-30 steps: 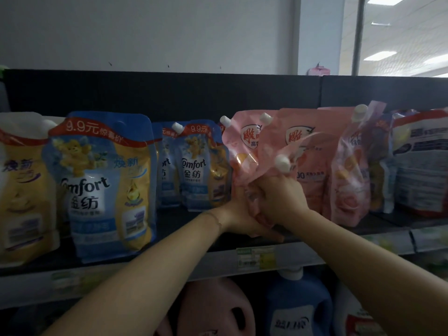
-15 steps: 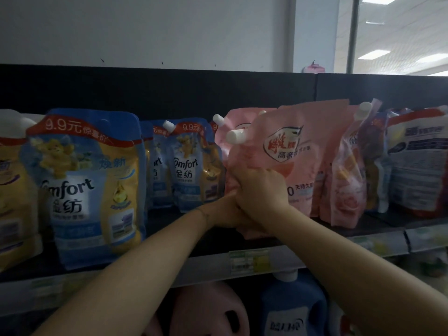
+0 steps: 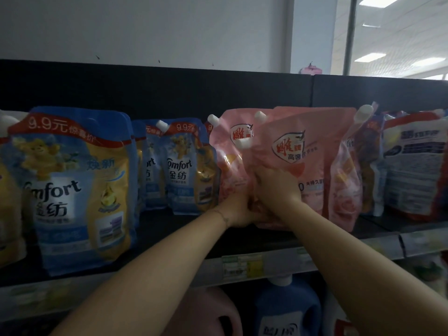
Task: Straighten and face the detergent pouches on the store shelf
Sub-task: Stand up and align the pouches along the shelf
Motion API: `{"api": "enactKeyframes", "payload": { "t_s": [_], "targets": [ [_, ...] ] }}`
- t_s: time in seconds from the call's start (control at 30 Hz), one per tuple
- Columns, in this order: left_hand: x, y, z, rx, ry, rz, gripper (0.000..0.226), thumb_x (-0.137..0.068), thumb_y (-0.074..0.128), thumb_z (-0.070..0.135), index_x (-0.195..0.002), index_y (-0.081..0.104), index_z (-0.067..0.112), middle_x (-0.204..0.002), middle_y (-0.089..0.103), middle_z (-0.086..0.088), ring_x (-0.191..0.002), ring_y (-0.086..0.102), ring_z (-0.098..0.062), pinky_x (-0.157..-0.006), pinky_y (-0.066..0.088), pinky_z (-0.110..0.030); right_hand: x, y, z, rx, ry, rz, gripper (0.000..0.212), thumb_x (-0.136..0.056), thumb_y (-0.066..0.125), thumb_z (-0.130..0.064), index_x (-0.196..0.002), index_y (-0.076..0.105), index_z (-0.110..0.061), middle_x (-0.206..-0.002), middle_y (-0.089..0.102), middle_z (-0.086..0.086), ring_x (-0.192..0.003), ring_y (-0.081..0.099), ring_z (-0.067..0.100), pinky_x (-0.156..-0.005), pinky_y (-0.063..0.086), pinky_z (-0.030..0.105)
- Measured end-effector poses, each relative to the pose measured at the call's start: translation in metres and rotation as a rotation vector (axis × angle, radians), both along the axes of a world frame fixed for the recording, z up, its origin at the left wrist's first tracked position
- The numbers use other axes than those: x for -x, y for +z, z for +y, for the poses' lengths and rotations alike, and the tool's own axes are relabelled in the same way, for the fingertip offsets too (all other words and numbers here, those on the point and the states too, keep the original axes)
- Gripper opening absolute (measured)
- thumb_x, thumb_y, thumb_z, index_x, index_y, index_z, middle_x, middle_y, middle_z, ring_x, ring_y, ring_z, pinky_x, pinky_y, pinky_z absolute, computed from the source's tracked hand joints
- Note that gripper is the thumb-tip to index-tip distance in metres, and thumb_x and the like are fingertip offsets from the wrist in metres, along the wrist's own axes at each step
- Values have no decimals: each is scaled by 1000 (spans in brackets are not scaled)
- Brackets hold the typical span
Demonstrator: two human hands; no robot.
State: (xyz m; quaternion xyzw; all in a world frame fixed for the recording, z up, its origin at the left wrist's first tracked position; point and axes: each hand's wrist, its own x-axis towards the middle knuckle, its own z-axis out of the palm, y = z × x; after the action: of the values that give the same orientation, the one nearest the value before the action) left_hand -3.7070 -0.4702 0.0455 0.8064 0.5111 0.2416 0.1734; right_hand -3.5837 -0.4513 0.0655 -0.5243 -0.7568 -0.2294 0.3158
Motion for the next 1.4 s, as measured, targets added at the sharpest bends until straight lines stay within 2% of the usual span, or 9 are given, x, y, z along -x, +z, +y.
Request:
{"api": "enactKeyframes", "payload": {
  "t_s": [0.1, 0.23, 0.37, 0.57, 0.7, 0.77, 0.93, 1.1, 1.4],
  "targets": [
    [28, -1, -4, 24, 37, 78, 69, -74, 76, 50, -131, 51, 18, -125, 55, 12, -115, 52, -7, -100, 42, -25, -3, 0, -2, 32, 18, 17, 17, -94, 45, -20, -99, 60, -13, -90, 67, 8, -74, 58, 28, -61, 40, 30],
    [51, -3, -8, -37, 104, 61, 90, -62, 70, 69, -135, 47, 21, -131, 55, 4, -115, 55, -13, -102, 46, -34, -2, -4, -3, 43, 2, 5, 15, -94, 45, -22, -95, 58, -14, -89, 66, 7, -68, 49, 24, -60, 37, 29],
    [53, -12, -15, -102, 168, 22, 99, -51, 53, 83, -132, 47, 26, -128, 56, 3, -115, 55, -15, -99, 47, -40, -1, -5, -8, 60, 23, 0, 15, -95, 45, -27, -97, 54, -15, -86, 62, 6, -71, 54, 26, -60, 36, 30],
    [27, -14, -32, -197, 157, -45, 75, -81, 67, 52, -141, 38, 18, -137, 42, -5, -127, 43, -23, -107, 39, -41, -8, -7, -29, 102, 211, 83, 19, -90, 55, -24, -80, 40, -17, -68, 42, -8, -64, 44, 17, -50, 28, 28],
    [1, -19, -43, -263, 155, -97, 57, -75, 66, 51, -119, 47, 19, -123, 52, -4, -112, 53, -24, -95, 47, -44, -21, -8, -51, 133, 259, 56, 22, -90, 56, -27, -76, 45, -16, -68, 47, -5, -60, 47, 18, -51, 35, 30],
    [-13, -25, -48, -309, 164, -82, 50, -77, 62, 51, -114, 47, 20, -118, 54, -2, -106, 54, -23, -91, 48, -44, -36, -15, -60, 89, 211, 49, 28, -93, 54, -30, -72, 48, -13, -64, 51, -2, -57, 49, 20, -52, 37, 32],
    [-30, -35, -49, -457, 186, 138, 47, -89, 53, 42, -126, 41, 17, -128, 47, -5, -118, 46, -26, -99, 38, -44, -94, -31, -70, 36, 38, 165, 30, -95, 53, -27, -69, 57, -12, -62, 55, -2, -57, 52, 22, -52, 30, 29],
    [-39, -29, -47, -497, 192, 100, 29, -91, 49, 38, -112, 46, 18, -107, 61, -3, -95, 60, -24, -70, 44, -31, -146, -36, -70, 60, -183, 351, 42, -95, 50, -28, -56, 44, -14, -53, 48, 0, -51, 47, 22, -45, 27, 28],
    [-40, -31, -42, -571, 163, 113, 23, -94, 46, 36, -110, 47, 20, -78, 60, 3, -73, 63, -21, -59, 41, -27, -188, -34, -48, 232, -381, 448, 38, -93, 49, -35, -65, 54, -10, -66, 59, 7, -59, 56, 24, -51, 38, 29]
  ]
}}
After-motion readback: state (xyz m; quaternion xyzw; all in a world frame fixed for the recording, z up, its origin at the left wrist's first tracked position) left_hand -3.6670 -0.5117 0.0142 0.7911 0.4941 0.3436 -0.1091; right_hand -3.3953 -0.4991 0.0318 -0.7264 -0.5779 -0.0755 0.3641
